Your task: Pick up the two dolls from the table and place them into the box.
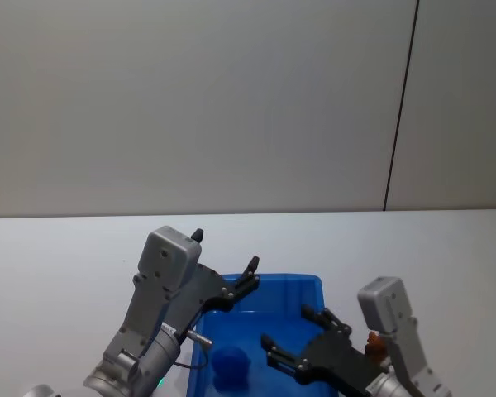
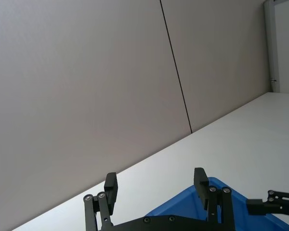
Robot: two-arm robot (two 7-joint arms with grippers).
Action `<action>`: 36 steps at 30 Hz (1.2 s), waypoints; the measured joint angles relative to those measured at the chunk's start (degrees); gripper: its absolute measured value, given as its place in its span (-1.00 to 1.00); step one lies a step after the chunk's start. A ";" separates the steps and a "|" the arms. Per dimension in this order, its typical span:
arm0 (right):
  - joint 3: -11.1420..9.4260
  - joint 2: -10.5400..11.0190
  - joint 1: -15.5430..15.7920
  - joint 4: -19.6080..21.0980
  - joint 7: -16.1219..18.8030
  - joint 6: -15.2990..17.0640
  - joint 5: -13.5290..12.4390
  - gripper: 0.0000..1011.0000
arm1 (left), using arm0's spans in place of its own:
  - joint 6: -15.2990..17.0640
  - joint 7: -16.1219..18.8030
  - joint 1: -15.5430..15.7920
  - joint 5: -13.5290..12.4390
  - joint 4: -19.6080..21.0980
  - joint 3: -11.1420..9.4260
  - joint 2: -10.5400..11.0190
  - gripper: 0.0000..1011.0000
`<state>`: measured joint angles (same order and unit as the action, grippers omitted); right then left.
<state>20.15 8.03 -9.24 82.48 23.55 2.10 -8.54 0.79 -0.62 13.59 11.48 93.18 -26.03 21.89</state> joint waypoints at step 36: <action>-2.92 7.63 15.17 15.74 -24.82 0.53 -2.54 0.98 | 0.00 0.00 0.00 0.00 0.00 0.00 0.00 0.98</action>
<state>17.23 15.67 5.93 98.23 -1.27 2.63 -11.08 0.79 -0.62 13.59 11.48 93.17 -26.02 21.89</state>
